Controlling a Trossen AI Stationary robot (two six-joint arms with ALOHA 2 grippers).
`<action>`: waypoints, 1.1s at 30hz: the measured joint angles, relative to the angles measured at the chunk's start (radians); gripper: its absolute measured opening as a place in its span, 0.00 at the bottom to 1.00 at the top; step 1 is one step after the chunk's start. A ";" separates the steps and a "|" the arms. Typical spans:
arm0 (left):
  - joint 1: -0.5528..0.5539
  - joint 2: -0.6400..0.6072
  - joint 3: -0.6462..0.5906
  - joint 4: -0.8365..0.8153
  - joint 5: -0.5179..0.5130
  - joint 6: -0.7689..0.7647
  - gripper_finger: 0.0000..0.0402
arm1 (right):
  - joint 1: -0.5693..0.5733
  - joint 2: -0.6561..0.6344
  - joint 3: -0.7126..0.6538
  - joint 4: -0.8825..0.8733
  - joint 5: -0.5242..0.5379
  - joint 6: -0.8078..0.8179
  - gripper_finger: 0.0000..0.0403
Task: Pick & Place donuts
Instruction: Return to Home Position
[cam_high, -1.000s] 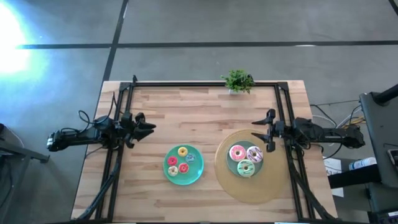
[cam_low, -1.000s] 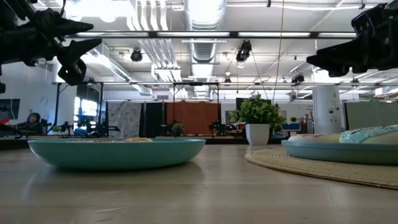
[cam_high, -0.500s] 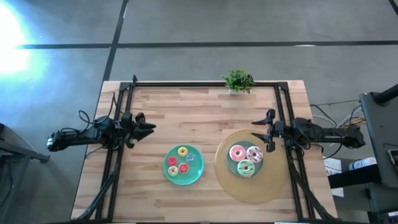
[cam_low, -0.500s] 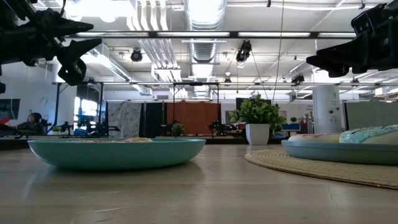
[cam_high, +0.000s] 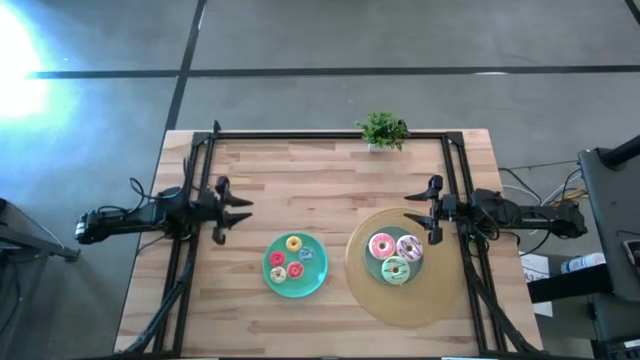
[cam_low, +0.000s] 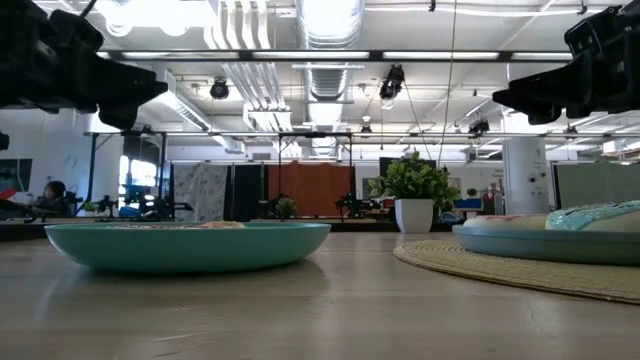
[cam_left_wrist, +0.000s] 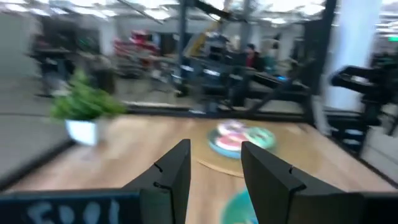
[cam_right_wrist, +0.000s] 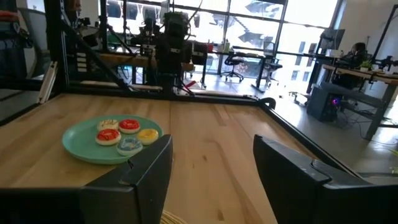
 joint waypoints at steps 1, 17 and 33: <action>0.000 0.001 0.001 0.006 -0.029 0.013 0.29 | 0.000 0.001 0.000 0.000 0.000 0.000 0.54; 0.000 0.021 0.003 -0.005 -0.092 -0.085 0.29 | 0.000 0.000 0.000 0.000 0.000 0.000 0.54; 0.000 0.022 0.004 -0.005 -0.092 -0.086 0.29 | 0.000 0.000 0.000 0.000 0.000 0.000 0.54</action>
